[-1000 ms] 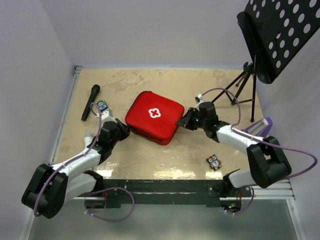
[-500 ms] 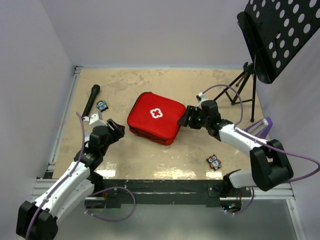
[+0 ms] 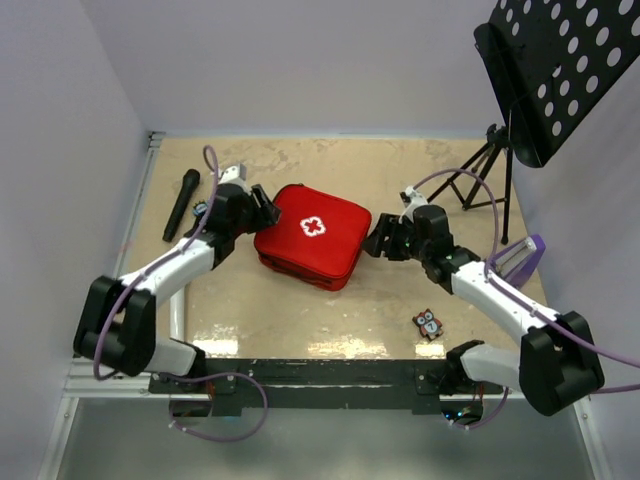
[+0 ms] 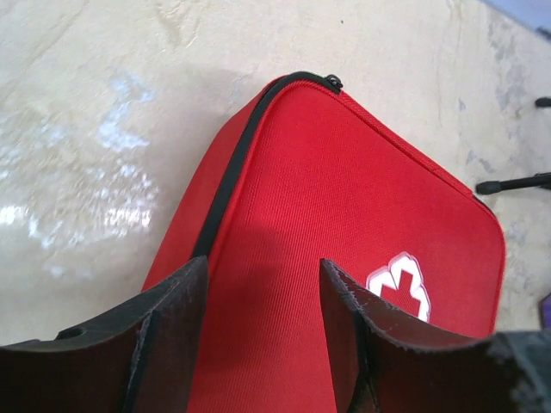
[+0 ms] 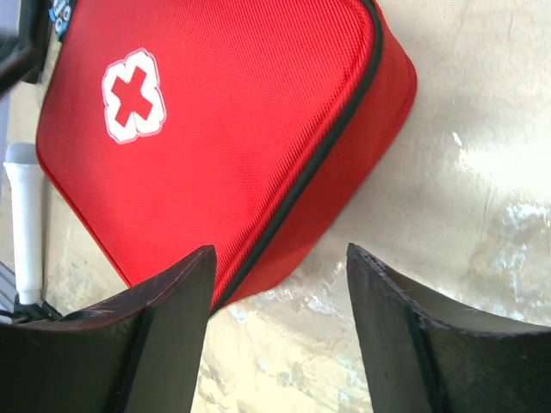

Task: Organize the medicine kit
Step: Adjust the medicine box at the center of the board.

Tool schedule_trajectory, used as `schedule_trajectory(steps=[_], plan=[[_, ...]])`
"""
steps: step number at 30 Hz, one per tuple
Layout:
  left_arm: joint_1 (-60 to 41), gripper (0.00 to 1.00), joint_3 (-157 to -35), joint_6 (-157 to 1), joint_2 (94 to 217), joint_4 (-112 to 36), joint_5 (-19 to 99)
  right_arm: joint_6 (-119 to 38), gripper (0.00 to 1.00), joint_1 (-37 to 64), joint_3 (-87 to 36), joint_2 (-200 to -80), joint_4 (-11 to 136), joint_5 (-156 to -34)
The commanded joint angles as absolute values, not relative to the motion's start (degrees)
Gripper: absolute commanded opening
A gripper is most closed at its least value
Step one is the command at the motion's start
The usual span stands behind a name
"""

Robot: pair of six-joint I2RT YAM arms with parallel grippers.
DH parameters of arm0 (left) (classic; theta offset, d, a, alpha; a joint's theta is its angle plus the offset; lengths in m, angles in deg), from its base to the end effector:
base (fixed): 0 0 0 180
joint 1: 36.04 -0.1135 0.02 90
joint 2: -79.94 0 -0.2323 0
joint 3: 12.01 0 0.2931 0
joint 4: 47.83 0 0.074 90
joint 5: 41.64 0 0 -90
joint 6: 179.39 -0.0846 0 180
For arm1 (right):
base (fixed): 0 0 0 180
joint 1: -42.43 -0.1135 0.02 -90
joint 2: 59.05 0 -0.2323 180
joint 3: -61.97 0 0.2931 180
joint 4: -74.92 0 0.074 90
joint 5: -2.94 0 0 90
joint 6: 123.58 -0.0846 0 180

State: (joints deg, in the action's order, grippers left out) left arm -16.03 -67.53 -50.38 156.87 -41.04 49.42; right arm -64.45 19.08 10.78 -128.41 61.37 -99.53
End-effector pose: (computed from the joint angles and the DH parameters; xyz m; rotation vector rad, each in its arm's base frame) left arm 0.3577 -0.1286 0.1578 -0.3616 2.0897 -0.6081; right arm 0.3139 0.1554 0.1572 0.0106 2.2133 0.7761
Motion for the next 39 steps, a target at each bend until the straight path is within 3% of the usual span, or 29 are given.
schedule_trajectory(steps=[1,7,12,14,18,22,39], plan=[[-17.05,0.57,-75.76,-56.95,164.65,-41.65,43.78,-66.18,0.62,18.79,14.38,-126.20,62.75,-98.22],[-18.37,0.58,-76.04,-56.08,167.39,-40.76,48.10,-67.32,0.63,18.70,16.75,-126.46,64.77,-96.81],[-18.29,0.50,-74.46,-55.73,171.25,-41.38,41.44,-67.33,0.61,18.71,14.83,-132.69,65.56,-95.58],[-18.29,0.42,-71.57,-54.76,171.43,-44.44,37.31,-67.50,0.60,18.70,13.95,-135.32,66.35,-94.45],[-17.50,0.13,-63.75,-52.39,169.42,-55.60,30.53,-67.59,0.59,18.70,11.84,-139.81,68.37,-94.09],[-14.95,0.00,-59.08,-51.24,166.87,-61.05,27.97,-67.41,0.58,18.70,9.21,-141.84,69.79,-94.00],[0.17,0.00,-40.02,-42.90,157.21,-72.32,30.86,-63.11,0.63,18.70,1.20,-145.19,64.26,-88.12]])
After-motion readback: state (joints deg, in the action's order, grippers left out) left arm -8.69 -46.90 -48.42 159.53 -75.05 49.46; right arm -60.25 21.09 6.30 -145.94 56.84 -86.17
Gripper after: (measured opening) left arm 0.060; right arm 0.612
